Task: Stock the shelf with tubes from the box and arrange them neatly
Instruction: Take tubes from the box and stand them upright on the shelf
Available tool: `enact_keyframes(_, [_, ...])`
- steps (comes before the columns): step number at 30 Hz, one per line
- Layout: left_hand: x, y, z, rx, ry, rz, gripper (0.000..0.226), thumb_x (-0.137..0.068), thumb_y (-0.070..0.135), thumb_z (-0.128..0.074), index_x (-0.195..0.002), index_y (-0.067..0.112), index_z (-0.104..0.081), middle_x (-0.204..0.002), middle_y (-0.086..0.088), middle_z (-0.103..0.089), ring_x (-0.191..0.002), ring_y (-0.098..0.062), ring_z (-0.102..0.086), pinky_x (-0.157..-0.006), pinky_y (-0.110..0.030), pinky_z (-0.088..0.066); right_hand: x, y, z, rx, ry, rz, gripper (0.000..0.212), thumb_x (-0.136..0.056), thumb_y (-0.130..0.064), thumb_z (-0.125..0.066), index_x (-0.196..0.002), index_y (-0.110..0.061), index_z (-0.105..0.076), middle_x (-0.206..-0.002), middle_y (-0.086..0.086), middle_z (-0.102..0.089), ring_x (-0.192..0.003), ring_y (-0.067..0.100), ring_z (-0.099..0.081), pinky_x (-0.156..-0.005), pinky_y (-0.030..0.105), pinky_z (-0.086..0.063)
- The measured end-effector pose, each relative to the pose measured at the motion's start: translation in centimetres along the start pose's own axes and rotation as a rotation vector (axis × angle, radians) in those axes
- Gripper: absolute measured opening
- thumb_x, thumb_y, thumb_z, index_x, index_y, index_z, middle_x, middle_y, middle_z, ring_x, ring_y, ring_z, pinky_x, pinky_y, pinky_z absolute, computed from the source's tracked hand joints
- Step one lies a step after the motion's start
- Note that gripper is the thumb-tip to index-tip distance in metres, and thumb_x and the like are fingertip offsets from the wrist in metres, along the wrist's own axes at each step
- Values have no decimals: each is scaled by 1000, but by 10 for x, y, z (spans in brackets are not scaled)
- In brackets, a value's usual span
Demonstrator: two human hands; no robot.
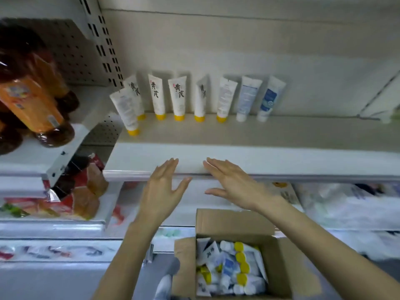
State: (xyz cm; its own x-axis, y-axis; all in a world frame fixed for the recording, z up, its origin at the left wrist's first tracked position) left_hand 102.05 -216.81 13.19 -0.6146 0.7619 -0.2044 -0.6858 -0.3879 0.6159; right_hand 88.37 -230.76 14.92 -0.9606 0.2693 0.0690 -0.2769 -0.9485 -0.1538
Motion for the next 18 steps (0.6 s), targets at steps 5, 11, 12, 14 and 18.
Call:
enact_keyframes(5, [44, 32, -41, -53, -81, -61, 85, -76, 70, -28, -141, 17, -42, -147, -1, -40, -137, -16, -34, -112, -26, -21, 67, 23, -22, -32, -52, -49, 71, -97, -49, -35, -151, -16, -4, -159, 3, -2, -146, 17, -5, -116, 26, 2])
enact_keyframes(11, [87, 44, -93, -118, -205, -95, 88, -78, 73, -22, -142, 16, -40, -148, -1, -38, -138, -15, -31, -113, -22, -10, 123, 47, -71, -74, -137, -94, 86, -85, -68, -12, -150, -13, -11, -158, 7, -10, -145, 22, -16, -117, 32, -9])
enact_keyframes(12, [92, 42, -102, -130, -230, -99, 90, -79, 76, -20, -141, 15, -42, -147, -3, -40, -138, -16, -33, -114, -23, -11, 129, 50, -81, -83, -153, -101, 90, -82, -71, -8, -151, -13, -9, -159, 6, -9, -145, 21, -15, -117, 32, -9])
enact_keyframes(14, [102, 35, -122, -153, -279, -104, 96, -80, 80, -10, -140, 13, -43, -146, -5, -42, -138, -16, -34, -115, -25, -10, 140, 56, -101, -129, -190, -123, 88, -82, -69, -11, -151, -14, -6, -159, 4, -6, -145, 20, -11, -117, 30, -7])
enact_keyframes(18, [127, 14, -159, -197, -377, -82, 103, -75, 81, 2, -145, 14, -33, -152, -2, -31, -142, -13, -22, -115, -22, 2, 159, 63, -153, -200, -337, -163, 72, -98, -49, -31, -150, -14, 1, -159, 3, 4, -146, 17, -1, -116, 29, 0])
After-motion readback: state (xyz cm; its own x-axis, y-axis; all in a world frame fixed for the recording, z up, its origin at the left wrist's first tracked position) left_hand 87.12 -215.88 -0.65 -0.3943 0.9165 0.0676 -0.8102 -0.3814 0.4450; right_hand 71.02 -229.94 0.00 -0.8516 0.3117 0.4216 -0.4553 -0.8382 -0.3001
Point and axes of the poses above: each hand's wrist, its own x-axis away from the middle knuckle, its own z-axis out of the back of the hand, y = z × x, the point moved 2 cm from there along -x, towards the middle knuckle
